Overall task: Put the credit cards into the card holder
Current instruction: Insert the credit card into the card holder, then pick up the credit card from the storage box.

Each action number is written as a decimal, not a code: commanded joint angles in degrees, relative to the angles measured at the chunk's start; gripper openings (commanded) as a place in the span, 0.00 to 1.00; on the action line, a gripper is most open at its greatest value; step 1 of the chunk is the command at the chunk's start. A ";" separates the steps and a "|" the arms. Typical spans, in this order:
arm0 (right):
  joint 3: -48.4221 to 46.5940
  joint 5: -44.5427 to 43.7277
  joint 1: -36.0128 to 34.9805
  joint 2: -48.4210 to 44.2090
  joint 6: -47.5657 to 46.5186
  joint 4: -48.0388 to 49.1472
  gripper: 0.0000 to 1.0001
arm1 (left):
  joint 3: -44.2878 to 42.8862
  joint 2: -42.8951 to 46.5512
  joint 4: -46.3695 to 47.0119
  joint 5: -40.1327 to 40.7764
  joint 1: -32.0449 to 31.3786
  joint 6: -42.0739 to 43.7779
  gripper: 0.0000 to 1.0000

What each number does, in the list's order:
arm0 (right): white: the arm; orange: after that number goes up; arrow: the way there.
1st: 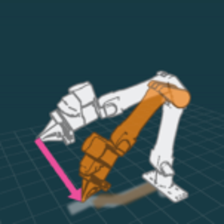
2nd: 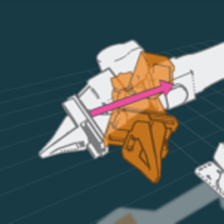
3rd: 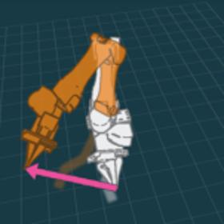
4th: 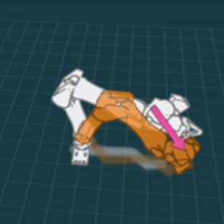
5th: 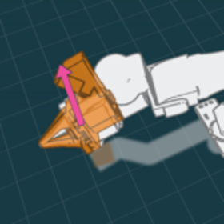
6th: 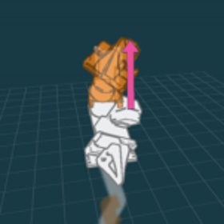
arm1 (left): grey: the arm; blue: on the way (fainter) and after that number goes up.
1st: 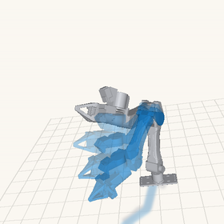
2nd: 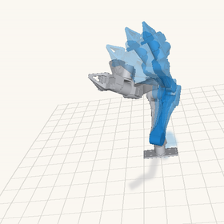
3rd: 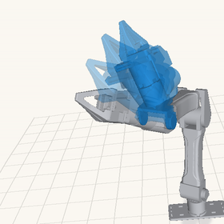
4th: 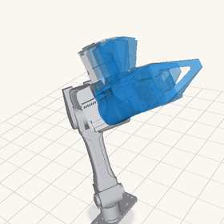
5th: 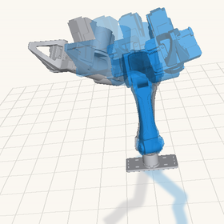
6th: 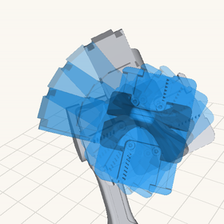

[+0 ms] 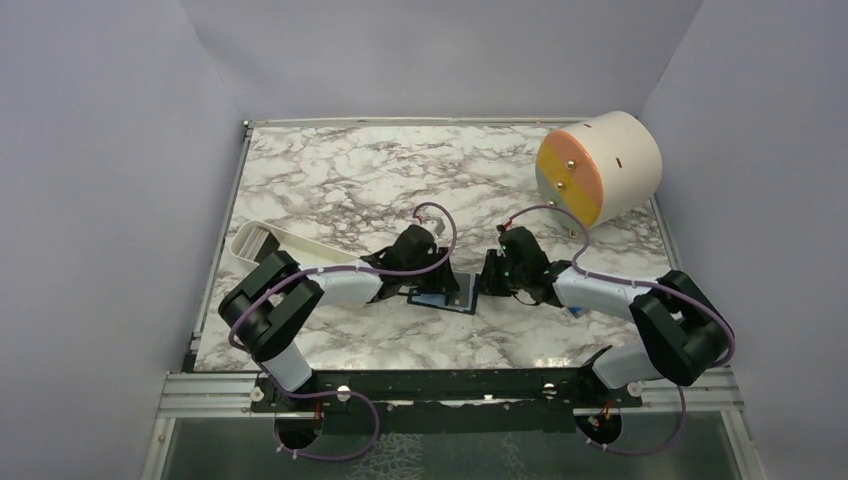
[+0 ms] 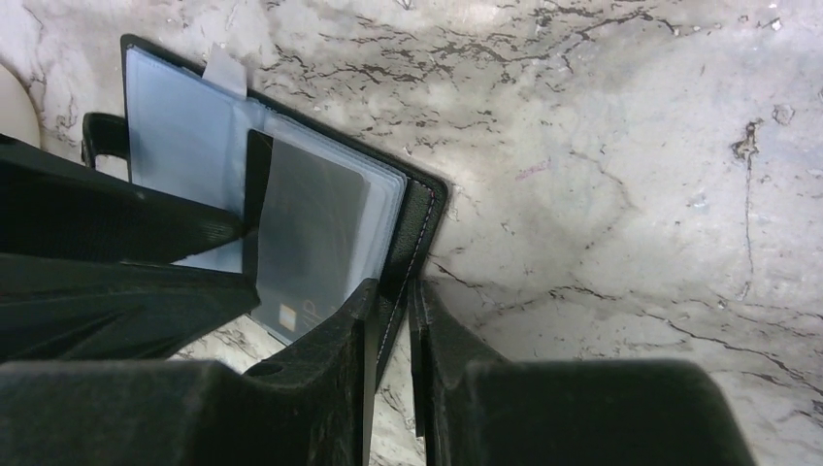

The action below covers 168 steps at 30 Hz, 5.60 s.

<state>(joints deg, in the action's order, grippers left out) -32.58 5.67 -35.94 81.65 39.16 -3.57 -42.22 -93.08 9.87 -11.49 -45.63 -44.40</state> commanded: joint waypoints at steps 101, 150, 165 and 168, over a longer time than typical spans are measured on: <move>-3.50 7.09 -0.18 -19.28 -13.17 -7.42 0.31 | -5.32 11.25 -20.77 15.72 61.80 65.10 0.65; -3.50 4.52 -0.18 -19.30 -13.89 -7.68 0.31 | -6.75 8.06 -17.90 29.07 59.25 69.19 0.48; -3.37 4.57 -0.18 -19.30 -13.76 -7.68 0.31 | -6.13 8.77 -16.81 30.43 59.25 69.25 0.45; -3.28 4.57 -0.18 -19.29 -13.69 -7.55 0.31 | -6.38 8.77 -17.05 30.44 59.25 69.28 0.43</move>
<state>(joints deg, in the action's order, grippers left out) -35.46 11.42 -35.90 62.96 26.22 -11.16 -47.92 -85.62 -8.54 16.60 13.63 24.18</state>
